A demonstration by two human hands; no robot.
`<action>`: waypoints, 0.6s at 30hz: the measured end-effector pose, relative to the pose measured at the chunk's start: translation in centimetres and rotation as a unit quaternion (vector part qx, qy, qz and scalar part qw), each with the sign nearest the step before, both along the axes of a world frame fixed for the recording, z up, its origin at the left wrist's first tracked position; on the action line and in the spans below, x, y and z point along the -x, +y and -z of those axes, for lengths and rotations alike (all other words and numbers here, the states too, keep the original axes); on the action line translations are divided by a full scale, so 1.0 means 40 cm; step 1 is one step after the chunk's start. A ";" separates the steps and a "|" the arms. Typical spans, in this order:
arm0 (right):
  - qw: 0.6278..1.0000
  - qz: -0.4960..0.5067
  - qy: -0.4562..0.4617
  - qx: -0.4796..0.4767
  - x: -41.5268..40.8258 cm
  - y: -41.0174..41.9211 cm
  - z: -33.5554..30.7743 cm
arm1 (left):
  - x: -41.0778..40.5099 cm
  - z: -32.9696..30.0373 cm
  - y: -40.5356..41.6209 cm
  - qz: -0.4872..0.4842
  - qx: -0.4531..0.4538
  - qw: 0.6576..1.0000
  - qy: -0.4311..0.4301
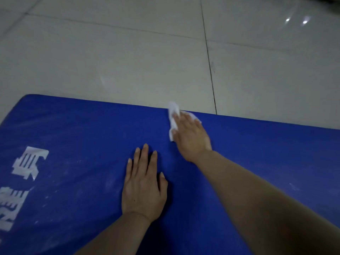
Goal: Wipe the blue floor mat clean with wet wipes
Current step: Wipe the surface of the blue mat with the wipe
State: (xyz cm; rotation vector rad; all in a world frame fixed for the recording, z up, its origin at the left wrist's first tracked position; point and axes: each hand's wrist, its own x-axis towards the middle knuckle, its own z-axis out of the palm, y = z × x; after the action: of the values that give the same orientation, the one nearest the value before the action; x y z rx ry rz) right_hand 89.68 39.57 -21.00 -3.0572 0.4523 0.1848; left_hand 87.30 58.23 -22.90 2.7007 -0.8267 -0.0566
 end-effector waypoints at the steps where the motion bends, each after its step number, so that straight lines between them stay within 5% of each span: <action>1: 1.000 0.016 -0.002 0.007 0.014 -0.034 -0.008 | 0.001 -0.001 -0.001 -0.005 -0.009 1.000 -0.002; 8: 0.971 0.238 0.032 0.014 0.039 -0.183 -0.026 | 0.004 -0.007 -0.011 -0.005 -0.053 0.999 -0.009; 14: 0.999 0.009 -0.034 -0.012 -0.079 0.031 0.002 | 0.001 -0.006 -0.011 -0.004 -0.064 0.998 -0.018; 18: 1.000 -0.027 -0.012 -0.007 -0.058 0.009 0.022 | -0.001 -0.007 -0.012 -0.004 -0.061 0.998 -0.021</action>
State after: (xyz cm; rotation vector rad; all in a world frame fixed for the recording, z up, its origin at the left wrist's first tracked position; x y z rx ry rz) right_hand 91.98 39.93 -21.86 -3.0571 0.3646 0.1526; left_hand 87.34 57.76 -22.60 2.8283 -0.8516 -0.0514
